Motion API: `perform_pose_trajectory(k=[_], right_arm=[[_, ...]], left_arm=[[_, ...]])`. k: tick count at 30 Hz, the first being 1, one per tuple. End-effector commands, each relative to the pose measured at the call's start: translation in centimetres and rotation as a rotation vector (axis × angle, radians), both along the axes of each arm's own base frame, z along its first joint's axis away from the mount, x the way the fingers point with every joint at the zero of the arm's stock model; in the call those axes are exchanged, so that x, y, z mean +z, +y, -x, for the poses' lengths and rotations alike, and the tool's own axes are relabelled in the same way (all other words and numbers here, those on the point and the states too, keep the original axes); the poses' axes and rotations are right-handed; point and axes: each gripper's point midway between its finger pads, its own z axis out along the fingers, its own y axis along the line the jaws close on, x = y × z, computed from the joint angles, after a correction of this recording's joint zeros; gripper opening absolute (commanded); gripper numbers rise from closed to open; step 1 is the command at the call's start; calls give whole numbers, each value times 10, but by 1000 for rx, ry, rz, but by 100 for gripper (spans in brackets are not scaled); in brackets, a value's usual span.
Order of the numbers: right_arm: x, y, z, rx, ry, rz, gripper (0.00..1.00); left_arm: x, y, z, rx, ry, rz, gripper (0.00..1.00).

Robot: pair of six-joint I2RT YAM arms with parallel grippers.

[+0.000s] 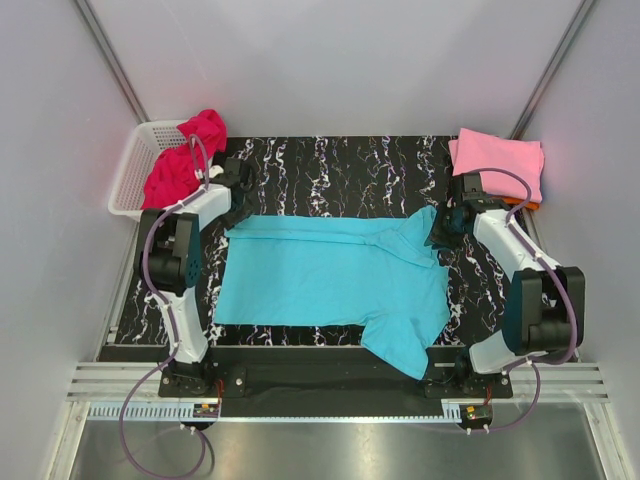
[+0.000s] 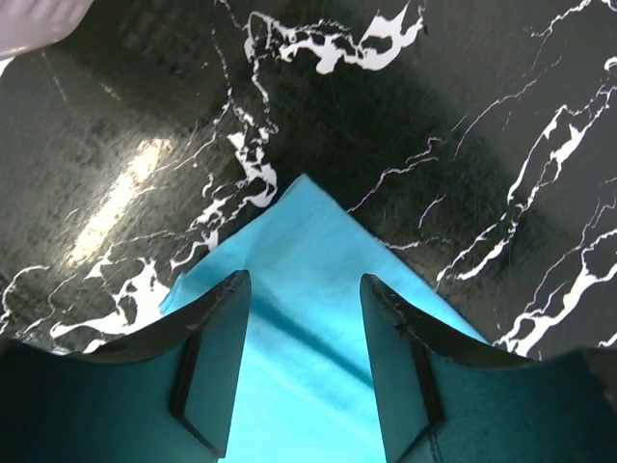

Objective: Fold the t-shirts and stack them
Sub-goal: Fold the tshirt

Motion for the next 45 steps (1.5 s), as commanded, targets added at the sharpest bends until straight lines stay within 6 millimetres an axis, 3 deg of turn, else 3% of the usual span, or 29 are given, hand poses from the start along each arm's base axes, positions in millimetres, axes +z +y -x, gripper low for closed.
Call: perform_pose_trajectory(k=[1, 12, 31, 36, 41, 43, 45], right_arm=[[11, 3, -17, 19, -58, -1, 30], [4, 3, -20, 14, -47, -5, 30], [-2, 2, -23, 13, -34, 6, 29], [-5, 2, -22, 14, -28, 8, 29], [-4, 2, -22, 10, -27, 1, 28], [-4, 3, -22, 12, -27, -2, 27], [-3, 3, -21, 10, -31, -2, 27]], left_arm=[[18, 3, -20, 11, -65, -27, 53], [47, 16, -34, 49, -132, -93, 52], [17, 17, -36, 54, -51, -118, 45], [11, 17, -37, 51, -40, -116, 28], [19, 17, -36, 52, -52, -115, 12], [23, 18, -36, 50, -58, -118, 0], [25, 18, -35, 49, -62, -120, 0]])
